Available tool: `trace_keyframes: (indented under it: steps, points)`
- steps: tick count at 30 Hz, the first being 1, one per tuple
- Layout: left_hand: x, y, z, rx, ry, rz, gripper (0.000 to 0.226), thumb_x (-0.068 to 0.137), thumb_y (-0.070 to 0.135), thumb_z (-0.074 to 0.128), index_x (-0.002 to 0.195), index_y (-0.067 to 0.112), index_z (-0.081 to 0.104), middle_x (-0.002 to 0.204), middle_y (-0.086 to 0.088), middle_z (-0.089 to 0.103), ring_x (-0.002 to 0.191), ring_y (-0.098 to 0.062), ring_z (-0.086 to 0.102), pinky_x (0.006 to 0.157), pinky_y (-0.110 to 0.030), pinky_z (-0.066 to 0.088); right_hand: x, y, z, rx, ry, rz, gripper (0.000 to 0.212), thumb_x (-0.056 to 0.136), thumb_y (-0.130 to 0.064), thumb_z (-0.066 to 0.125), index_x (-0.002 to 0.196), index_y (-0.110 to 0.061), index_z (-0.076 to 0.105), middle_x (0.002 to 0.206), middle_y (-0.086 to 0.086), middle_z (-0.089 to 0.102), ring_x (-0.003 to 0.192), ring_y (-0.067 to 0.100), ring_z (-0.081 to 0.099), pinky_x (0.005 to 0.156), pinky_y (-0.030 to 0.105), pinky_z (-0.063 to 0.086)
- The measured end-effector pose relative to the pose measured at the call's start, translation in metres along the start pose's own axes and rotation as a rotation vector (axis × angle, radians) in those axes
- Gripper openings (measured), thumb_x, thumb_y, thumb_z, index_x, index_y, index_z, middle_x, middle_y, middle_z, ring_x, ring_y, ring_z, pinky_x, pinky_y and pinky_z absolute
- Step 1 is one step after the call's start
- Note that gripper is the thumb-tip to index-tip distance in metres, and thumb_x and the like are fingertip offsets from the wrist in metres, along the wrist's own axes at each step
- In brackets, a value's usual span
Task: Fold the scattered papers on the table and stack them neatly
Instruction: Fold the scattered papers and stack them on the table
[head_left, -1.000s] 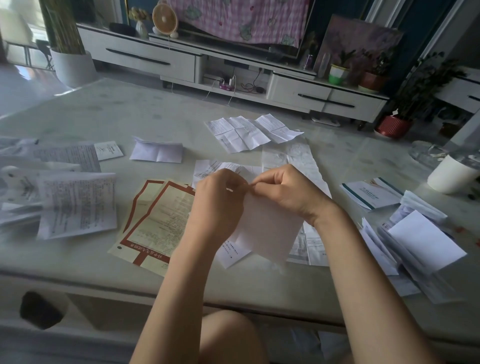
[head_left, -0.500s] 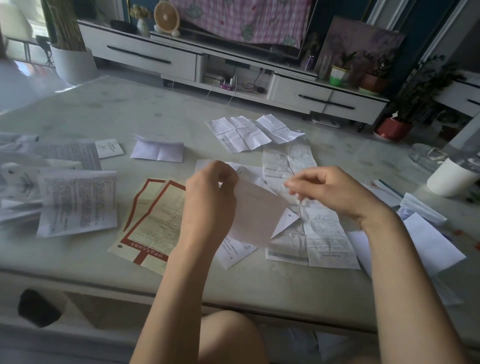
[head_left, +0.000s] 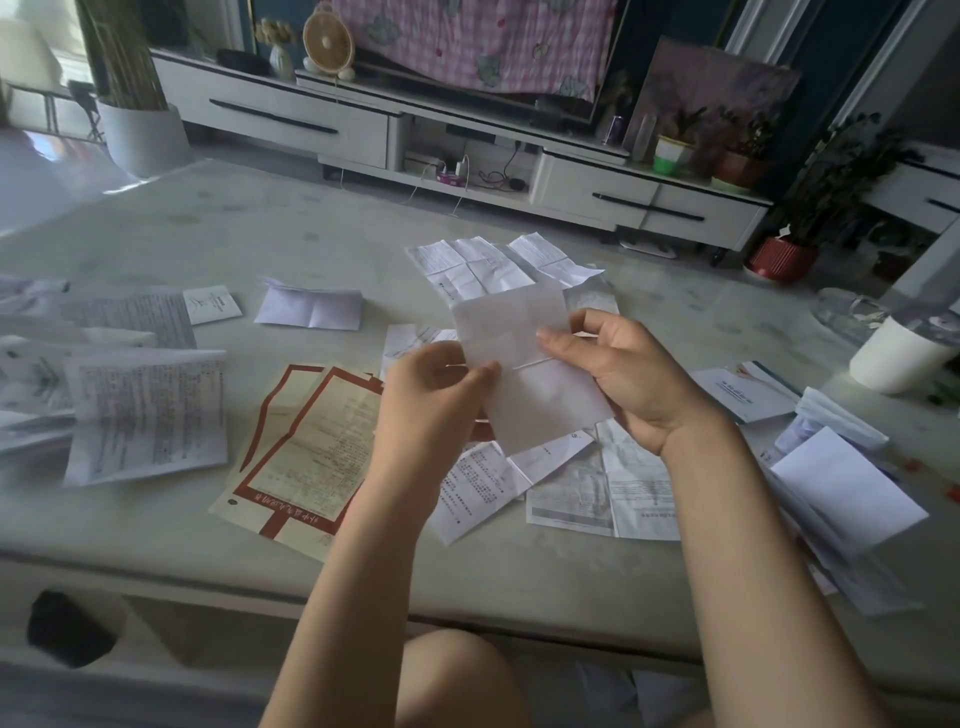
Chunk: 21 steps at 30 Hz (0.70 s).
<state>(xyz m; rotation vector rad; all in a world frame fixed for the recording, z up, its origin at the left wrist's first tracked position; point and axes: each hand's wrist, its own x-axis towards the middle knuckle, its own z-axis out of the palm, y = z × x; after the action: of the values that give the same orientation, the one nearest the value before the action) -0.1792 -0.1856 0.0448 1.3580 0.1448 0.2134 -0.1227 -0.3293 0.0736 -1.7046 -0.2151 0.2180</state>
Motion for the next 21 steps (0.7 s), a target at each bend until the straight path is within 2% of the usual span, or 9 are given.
trace_keyframes:
  steps: [3,6,8,11,13,15,17,19,21]
  points:
    - [0.003,-0.004,-0.002,0.051,0.096,0.044,0.025,0.086,0.0,0.055,0.074,0.02,0.064,0.063,0.003,0.066,0.057,-0.014,0.062,0.054,-0.029,0.054,-0.001,0.001,0.0,-0.002,-0.097,0.046,0.008,0.088,-0.007,0.057,0.089,-0.015,0.06,0.087,0.007,0.067,0.074,0.018,0.062,0.067,0.026,0.05]
    - [0.005,-0.005,-0.004,0.031,0.069,0.028,0.03,0.082,-0.006,0.051,0.073,0.02,0.064,0.059,0.007,0.066,0.06,-0.014,0.061,0.061,-0.032,0.053,0.0,0.001,-0.003,0.011,-0.137,0.063,0.019,0.083,0.004,0.056,0.089,-0.014,0.061,0.089,0.011,0.063,0.081,0.026,0.055,0.068,0.029,0.046]
    - [0.005,-0.006,-0.003,0.007,0.054,0.02,0.029,0.077,-0.008,0.051,0.071,0.017,0.065,0.058,0.004,0.064,0.059,-0.014,0.059,0.063,-0.033,0.053,0.0,0.001,-0.002,0.016,-0.134,0.049,0.021,0.083,0.006,0.055,0.088,-0.014,0.061,0.088,0.012,0.062,0.081,0.025,0.056,0.07,0.029,0.046]
    - [0.006,-0.005,-0.001,-0.098,0.133,-0.016,0.017,0.071,0.003,0.054,0.071,0.015,0.066,0.067,-0.003,0.064,0.065,-0.018,0.058,0.062,-0.03,0.05,-0.001,-0.001,0.002,-0.031,-0.114,-0.007,0.034,0.085,0.016,0.044,0.071,-0.012,0.057,0.075,0.004,0.065,0.065,0.012,0.06,0.056,0.018,0.049]
    - [0.006,-0.002,-0.001,-0.336,0.082,-0.142,0.011,0.086,0.011,0.053,0.082,0.01,0.063,0.075,-0.008,0.066,0.062,-0.018,0.063,0.058,-0.025,0.052,0.0,-0.002,0.003,-0.022,-0.072,-0.063,0.046,0.08,0.023,0.04,0.057,-0.012,0.059,0.074,0.002,0.07,0.065,0.009,0.064,0.055,0.016,0.049]
    - [0.006,-0.001,-0.003,-0.446,-0.048,-0.259,0.027,0.094,0.03,0.047,0.09,0.008,0.063,0.076,-0.008,0.069,0.064,-0.018,0.067,0.06,-0.028,0.056,0.002,-0.002,0.006,0.003,-0.045,-0.125,0.053,0.075,0.027,0.045,0.047,-0.014,0.063,0.072,-0.001,0.072,0.067,0.008,0.067,0.056,0.017,0.051]
    - [0.005,-0.004,-0.002,-0.37,-0.129,-0.292,0.036,0.092,0.04,0.049,0.098,0.008,0.066,0.087,-0.009,0.071,0.075,-0.021,0.069,0.062,-0.031,0.057,0.003,-0.003,0.008,-0.016,-0.043,-0.178,0.048,0.072,0.027,0.049,0.048,-0.01,0.065,0.071,-0.003,0.072,0.067,0.007,0.067,0.057,0.017,0.051]
    - [0.004,-0.006,0.001,-0.3,-0.08,-0.255,0.023,0.092,0.028,0.054,0.094,0.009,0.067,0.09,-0.009,0.069,0.076,-0.02,0.067,0.06,-0.03,0.057,0.003,-0.003,0.011,-0.072,-0.074,-0.193,0.042,0.073,0.026,0.047,0.055,-0.005,0.067,0.074,-0.004,0.072,0.069,0.007,0.067,0.058,0.016,0.051]
    - [0.004,-0.007,0.002,-0.258,0.014,-0.198,0.015,0.093,0.012,0.053,0.085,0.01,0.065,0.082,-0.006,0.065,0.071,-0.016,0.063,0.059,-0.028,0.058,0.002,-0.005,0.009,-0.124,-0.112,-0.174,0.041,0.078,0.022,0.039,0.07,-0.004,0.069,0.079,-0.004,0.073,0.073,0.007,0.066,0.064,0.017,0.052]
